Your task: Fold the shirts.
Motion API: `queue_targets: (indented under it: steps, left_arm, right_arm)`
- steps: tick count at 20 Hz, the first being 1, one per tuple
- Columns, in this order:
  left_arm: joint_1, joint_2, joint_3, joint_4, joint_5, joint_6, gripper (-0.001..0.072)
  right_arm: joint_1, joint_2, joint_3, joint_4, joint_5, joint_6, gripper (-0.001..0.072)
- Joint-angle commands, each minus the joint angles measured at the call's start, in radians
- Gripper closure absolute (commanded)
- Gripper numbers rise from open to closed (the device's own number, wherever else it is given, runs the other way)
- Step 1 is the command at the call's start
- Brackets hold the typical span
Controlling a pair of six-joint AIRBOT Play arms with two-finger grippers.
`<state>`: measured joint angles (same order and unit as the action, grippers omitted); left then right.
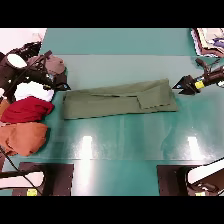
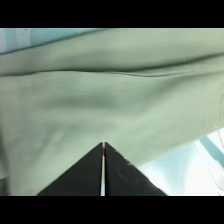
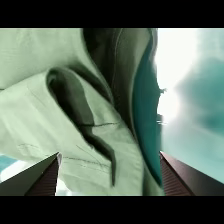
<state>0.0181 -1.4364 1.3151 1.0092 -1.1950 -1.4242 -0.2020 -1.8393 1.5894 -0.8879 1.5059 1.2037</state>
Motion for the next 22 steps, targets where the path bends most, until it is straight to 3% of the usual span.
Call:
queue_targets:
  steps: [1, 6, 7, 8, 10, 11, 15, 22]
  left_arm:
    - [-0.079, 0.001, 0.001, 0.001, 0.059, 0.0, 0.0672]
    - [-0.147, 0.001, 0.001, 0.001, 0.131, -0.018, 0.068]
    - [-0.15, 0.001, 0.001, 0.0, 0.124, -0.018, 0.068]
    - [-0.15, 0.001, 0.001, -0.002, 0.121, -0.023, 0.068]
    - [-0.15, -0.011, 0.002, -0.026, 0.152, -0.07, 0.0681]
    - [-0.15, -0.026, 0.004, -0.067, 0.172, -0.069, 0.0682]
    - [-0.188, -0.142, 0.08, -0.146, 0.185, -0.06, 0.0681]
    - [-0.424, -0.475, 0.433, -0.145, 0.174, -0.07, 0.0682]
  right_arm:
    - [-0.008, -0.022, -0.095, 0.084, -0.042, -0.109, 0.0015]
    - [0.073, -0.117, -0.041, 0.085, -0.028, -0.113, 0.0026]
    - [0.089, -0.129, -0.018, 0.085, -0.021, -0.113, 0.0116]
    - [0.106, -0.137, 0.008, 0.084, -0.009, -0.113, 0.0269]
    - [0.123, -0.137, 0.045, 0.084, 0.002, -0.113, 0.064]
    - [0.13, -0.137, 0.069, 0.084, 0.021, -0.113, 0.0694]
    - [0.15, -0.087, 0.16, 0.085, 0.112, -0.029, 0.0695]
    - [0.309, 0.109, 0.398, 0.085, 0.126, 0.18, 0.0696]
